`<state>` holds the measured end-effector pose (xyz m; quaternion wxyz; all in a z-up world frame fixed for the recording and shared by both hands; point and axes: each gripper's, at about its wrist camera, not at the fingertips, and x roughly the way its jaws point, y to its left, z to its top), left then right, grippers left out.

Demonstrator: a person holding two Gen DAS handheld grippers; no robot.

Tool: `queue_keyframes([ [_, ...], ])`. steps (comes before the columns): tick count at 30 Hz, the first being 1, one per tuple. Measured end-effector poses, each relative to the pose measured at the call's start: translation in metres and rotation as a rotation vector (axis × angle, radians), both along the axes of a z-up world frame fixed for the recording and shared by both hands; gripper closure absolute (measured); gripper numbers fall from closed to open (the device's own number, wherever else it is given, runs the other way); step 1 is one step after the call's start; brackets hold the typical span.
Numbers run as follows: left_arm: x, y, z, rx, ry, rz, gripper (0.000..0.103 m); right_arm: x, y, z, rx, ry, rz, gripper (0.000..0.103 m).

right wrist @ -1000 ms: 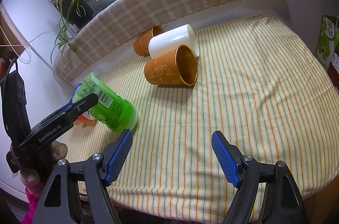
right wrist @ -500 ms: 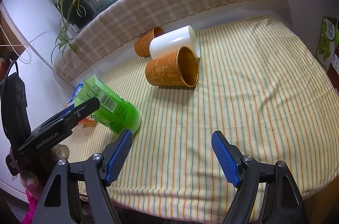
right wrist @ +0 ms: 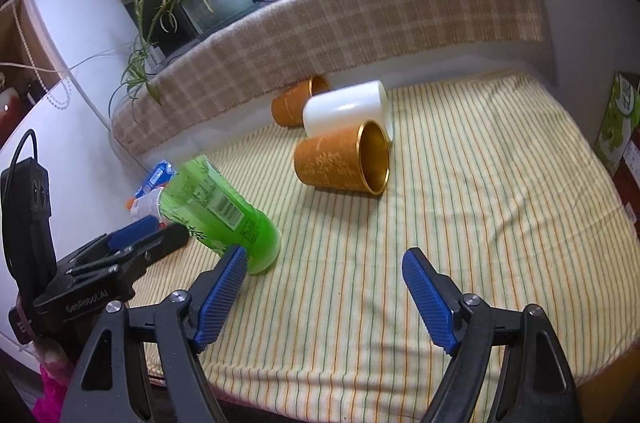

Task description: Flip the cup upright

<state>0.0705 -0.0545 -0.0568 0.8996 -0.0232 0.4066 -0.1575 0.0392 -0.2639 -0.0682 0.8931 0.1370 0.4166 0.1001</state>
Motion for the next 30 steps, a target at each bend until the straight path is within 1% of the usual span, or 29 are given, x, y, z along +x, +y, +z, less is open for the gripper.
queue_keyframes([
  [6,-0.011,0.014,0.004,-0.014,-0.01,0.024,0.023,-0.002,0.014,0.012,-0.052,-0.055,0.024,0.018],
  [11,-0.024,0.029,0.011,-0.024,-0.04,0.064,0.022,-0.003,0.024,0.018,-0.086,-0.089,0.04,0.017],
  [14,-0.031,0.038,0.019,-0.031,-0.069,0.095,0.023,-0.004,0.029,0.021,-0.102,-0.107,0.05,0.016],
  [19,-0.045,0.045,0.035,-0.006,-0.149,0.148,0.022,-0.005,0.036,0.027,-0.127,-0.133,0.061,0.015],
  [20,-0.048,0.046,0.038,0.002,-0.166,0.159,0.02,-0.006,0.037,0.027,-0.131,-0.138,0.062,0.015],
  [21,-0.05,0.046,0.041,0.008,-0.181,0.168,0.011,-0.007,0.038,0.029,-0.139,-0.148,0.063,0.014],
  [23,-0.057,0.048,0.046,0.018,-0.219,0.191,0.005,-0.008,0.04,0.032,-0.15,-0.162,0.063,0.014],
  [26,-0.064,0.051,0.053,0.028,-0.259,0.215,0.004,-0.01,0.042,0.035,-0.163,-0.182,0.064,0.014],
  [27,-0.065,0.052,0.055,0.029,-0.27,0.221,0.003,-0.01,0.043,0.035,-0.167,-0.187,0.064,0.012],
  [28,-0.066,0.052,0.057,0.032,-0.28,0.229,0.003,-0.011,0.044,0.036,-0.172,-0.195,0.064,0.006],
  [30,-0.068,0.053,0.058,0.04,-0.296,0.238,0.002,-0.013,0.045,0.038,-0.18,-0.224,0.059,0.0],
])
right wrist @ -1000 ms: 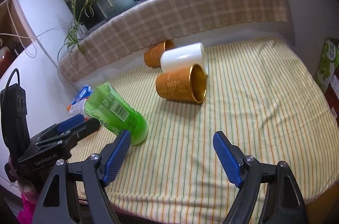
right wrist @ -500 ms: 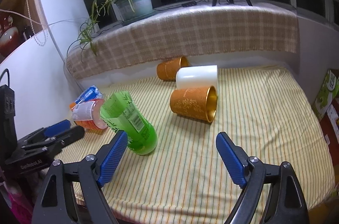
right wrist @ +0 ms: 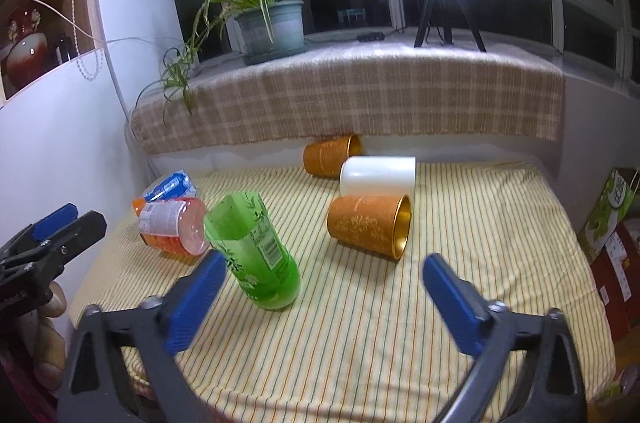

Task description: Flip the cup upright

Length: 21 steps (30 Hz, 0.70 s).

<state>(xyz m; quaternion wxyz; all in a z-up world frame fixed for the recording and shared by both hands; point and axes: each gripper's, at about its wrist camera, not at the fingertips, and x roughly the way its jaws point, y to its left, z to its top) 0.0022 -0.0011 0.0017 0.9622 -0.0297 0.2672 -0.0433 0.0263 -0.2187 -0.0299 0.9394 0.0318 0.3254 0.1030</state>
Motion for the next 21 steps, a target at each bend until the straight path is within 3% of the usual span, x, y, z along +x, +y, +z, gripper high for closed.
queue_keyframes([
  [9,-0.0099,-0.0061,0.0061,0.067,-0.073,0.046,0.001,-0.005,0.0025,0.0075,-0.039,-0.077,-0.029,0.0],
  [21,-0.0051,-0.0044,0.0022,0.07,-0.045,0.064,0.001,-0.0016,-0.002,0.0035,-0.031,-0.07,-0.054,0.0],
])
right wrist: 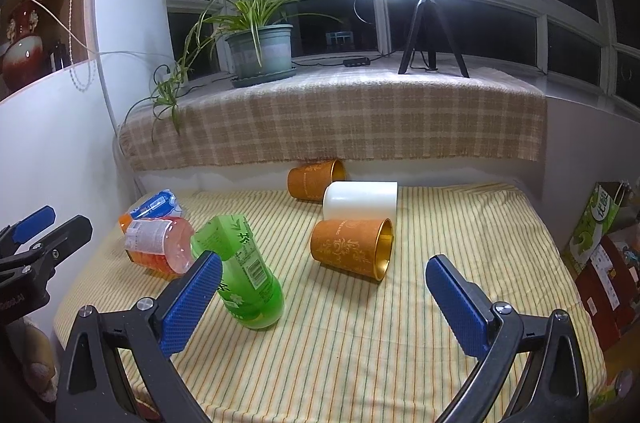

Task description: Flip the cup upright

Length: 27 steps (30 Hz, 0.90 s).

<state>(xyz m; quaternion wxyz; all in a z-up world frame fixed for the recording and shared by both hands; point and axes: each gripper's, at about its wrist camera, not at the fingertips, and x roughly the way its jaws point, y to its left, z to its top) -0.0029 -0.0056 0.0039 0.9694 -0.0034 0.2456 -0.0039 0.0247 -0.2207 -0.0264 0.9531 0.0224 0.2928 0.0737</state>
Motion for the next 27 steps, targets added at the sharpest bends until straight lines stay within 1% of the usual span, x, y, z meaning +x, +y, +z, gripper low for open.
queue_keyframes([
  [15,0.0011,0.0012,-0.0023,0.0,0.002,0.005,0.001,0.005,-0.0001,-0.0056,0.008,0.03,0.003,0.0],
  [27,0.0013,0.0035,-0.0032,0.002,-0.001,0.005,0.001,0.0062,-0.0007,-0.0061,0.01,0.037,0.002,0.0],
])
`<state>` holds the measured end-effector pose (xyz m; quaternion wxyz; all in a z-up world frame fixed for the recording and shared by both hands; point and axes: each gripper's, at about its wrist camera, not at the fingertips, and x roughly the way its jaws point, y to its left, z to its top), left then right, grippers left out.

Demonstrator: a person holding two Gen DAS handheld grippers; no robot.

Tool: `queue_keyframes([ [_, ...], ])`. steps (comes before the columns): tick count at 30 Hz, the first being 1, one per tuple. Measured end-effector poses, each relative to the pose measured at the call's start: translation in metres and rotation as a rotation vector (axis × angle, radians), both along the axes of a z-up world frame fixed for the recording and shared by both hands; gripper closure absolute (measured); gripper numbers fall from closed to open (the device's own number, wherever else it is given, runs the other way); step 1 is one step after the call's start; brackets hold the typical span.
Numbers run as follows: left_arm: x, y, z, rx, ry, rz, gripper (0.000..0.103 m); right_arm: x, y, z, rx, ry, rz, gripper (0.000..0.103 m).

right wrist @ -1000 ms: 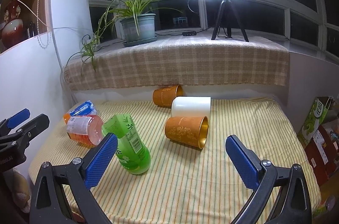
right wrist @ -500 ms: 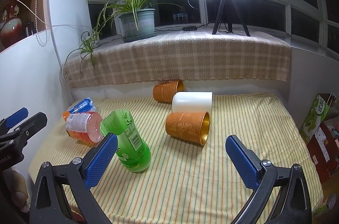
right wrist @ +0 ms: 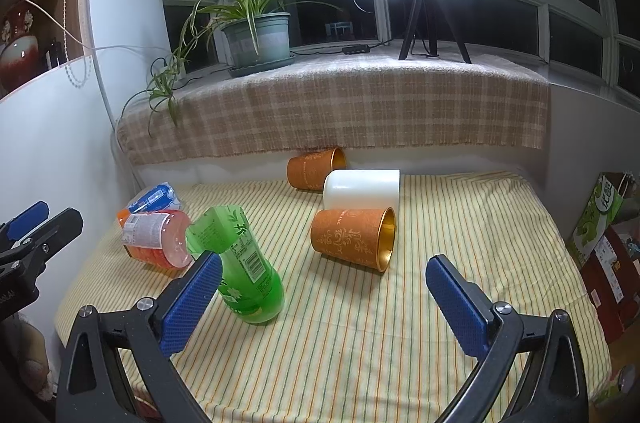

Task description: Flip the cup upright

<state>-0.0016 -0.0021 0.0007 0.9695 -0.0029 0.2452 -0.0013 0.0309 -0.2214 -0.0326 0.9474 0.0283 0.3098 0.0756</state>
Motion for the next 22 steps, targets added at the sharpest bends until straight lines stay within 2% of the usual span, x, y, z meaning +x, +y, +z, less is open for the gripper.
queue_keyframes([
  [22,0.0031,0.0085,0.0018,0.004,0.0,0.005,0.001,0.0031,0.0011,-0.0045,-0.003,0.02,0.006,0.0],
])
